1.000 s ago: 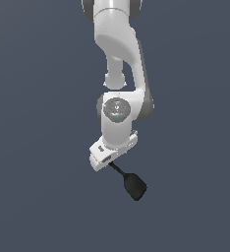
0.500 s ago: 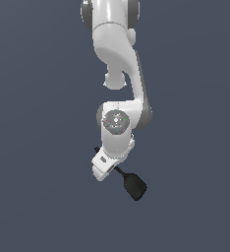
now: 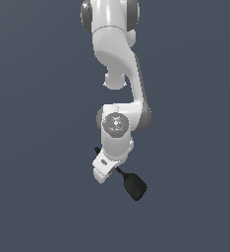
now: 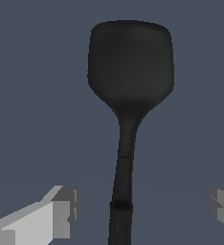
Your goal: Pick up the object and move it to a goal position.
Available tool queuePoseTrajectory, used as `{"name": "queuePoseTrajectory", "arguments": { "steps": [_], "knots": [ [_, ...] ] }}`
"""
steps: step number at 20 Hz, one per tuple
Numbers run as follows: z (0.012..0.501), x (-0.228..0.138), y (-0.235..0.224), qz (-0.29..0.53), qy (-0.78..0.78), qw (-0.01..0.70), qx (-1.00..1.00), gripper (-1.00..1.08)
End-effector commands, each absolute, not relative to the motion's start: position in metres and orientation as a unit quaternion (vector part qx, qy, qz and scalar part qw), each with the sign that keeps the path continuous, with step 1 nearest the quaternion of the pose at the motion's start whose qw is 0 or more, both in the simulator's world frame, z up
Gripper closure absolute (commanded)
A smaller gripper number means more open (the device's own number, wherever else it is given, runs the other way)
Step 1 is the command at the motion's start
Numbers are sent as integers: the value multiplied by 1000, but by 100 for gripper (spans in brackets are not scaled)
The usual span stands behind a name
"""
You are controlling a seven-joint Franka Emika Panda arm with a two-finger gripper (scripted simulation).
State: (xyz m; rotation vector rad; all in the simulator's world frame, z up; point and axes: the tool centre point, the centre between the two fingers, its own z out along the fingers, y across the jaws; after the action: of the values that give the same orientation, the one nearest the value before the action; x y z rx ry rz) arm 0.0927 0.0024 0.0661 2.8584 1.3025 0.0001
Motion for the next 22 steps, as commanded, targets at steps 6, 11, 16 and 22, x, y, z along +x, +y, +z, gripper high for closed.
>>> {"name": "queuePoseTrajectory", "arguments": {
  "steps": [6,11,16,22],
  "knots": [
    [36,92,3,0,416,0,909,-92],
    [17,92,2,0,417,0,909,-92],
    [17,93,3,0,417,0,909,108],
    [17,93,3,0,417,0,909,108]
  ]
}}
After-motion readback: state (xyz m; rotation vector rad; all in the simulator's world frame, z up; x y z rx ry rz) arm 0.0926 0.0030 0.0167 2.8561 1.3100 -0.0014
